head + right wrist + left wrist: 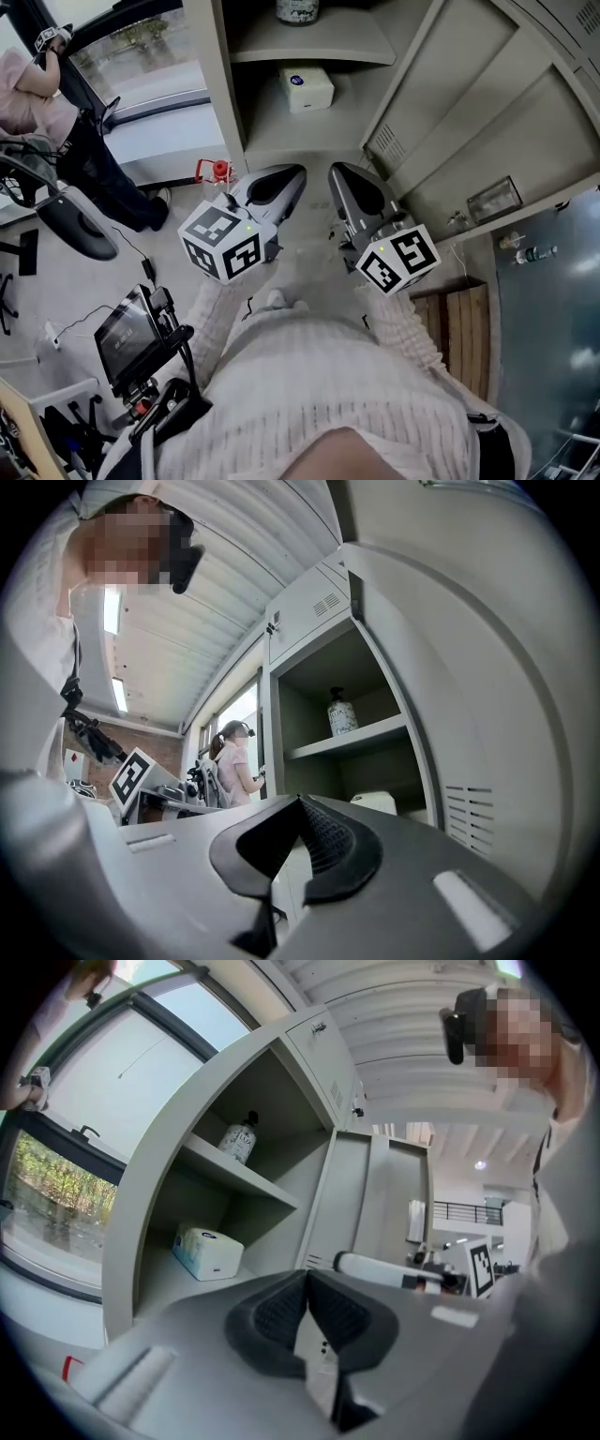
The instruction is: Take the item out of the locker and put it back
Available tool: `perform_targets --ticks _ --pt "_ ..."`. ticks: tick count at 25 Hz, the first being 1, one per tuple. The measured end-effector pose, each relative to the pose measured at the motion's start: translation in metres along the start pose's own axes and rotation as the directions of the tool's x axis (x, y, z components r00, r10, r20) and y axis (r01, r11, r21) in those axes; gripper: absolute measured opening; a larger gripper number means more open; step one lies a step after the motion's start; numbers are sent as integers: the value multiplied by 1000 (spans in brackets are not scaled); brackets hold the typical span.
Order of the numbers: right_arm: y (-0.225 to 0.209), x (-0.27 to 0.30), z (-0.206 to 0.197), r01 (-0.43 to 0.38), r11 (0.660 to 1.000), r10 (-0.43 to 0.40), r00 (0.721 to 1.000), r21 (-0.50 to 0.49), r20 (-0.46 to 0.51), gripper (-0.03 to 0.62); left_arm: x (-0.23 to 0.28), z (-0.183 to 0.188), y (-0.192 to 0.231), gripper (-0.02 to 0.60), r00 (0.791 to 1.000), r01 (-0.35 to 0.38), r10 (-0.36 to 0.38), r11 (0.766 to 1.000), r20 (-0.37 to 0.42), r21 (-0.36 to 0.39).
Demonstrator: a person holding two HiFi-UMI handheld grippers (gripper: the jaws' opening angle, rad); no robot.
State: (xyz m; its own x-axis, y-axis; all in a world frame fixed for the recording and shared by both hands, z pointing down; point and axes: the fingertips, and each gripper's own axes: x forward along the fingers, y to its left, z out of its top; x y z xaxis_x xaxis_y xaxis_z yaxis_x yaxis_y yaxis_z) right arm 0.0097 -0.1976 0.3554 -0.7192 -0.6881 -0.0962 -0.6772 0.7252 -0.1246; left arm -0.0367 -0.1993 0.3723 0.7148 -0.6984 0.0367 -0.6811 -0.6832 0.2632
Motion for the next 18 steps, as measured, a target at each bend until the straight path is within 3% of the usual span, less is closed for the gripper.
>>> perform_targets --ticks 7,18 --pt "17 -11 -22 -37 999 38 997 30 -59 0 -8 -9 -16 8 1000 8 -8 1000 -10 22" --pt "14 -19 -33 9 1000 -8 995 12 -96 -2 -17 -24 -23 8 1000 6 -6 1000 -3 -26"
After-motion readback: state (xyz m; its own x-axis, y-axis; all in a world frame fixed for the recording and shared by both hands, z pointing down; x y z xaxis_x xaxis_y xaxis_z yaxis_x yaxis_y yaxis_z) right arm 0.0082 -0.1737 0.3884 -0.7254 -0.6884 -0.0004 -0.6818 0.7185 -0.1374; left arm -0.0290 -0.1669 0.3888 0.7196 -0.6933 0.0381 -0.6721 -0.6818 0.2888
